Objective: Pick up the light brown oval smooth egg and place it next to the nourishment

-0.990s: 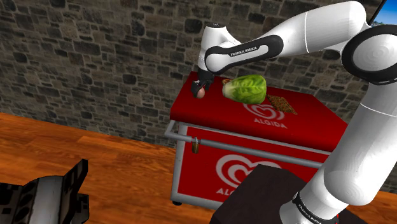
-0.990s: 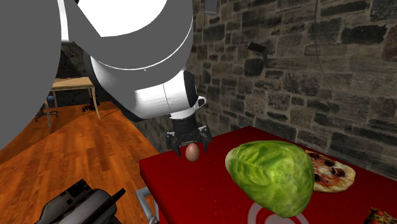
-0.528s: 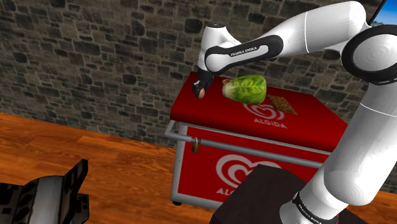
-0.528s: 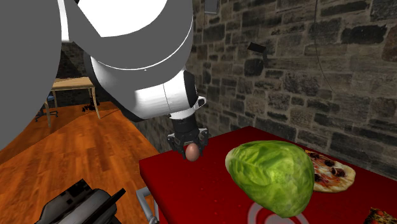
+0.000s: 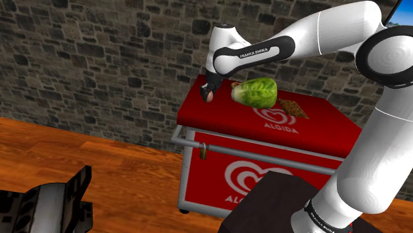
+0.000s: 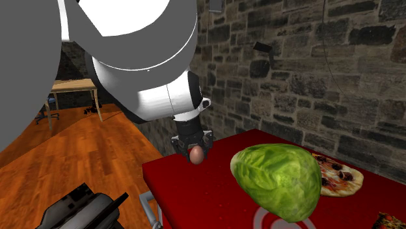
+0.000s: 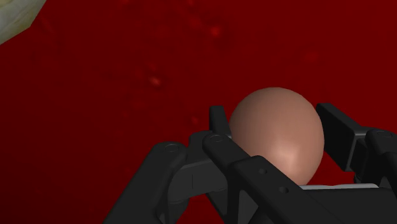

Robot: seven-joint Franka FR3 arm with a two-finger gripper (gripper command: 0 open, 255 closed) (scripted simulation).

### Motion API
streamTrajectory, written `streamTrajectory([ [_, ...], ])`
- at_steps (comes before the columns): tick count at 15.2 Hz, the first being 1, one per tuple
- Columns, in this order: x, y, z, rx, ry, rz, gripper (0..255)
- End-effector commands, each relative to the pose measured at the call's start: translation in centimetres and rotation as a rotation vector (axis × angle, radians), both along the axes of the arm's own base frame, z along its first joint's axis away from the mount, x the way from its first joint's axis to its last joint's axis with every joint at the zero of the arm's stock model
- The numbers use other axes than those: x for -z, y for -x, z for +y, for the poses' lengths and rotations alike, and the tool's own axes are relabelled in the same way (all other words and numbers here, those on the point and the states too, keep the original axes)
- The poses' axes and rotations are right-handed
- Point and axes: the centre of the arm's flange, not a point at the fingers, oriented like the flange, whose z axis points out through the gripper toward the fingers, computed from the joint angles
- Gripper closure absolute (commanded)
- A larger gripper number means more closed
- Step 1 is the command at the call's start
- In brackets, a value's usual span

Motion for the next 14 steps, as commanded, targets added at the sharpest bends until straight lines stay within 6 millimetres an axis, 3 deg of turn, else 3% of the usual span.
streamTrajectory([
  [1,-0.8,0.0,0.0,0.0,0.0,0.0,255],
  [14,-7.7,0.0,0.0,0.0,0.0,0.0,255],
])
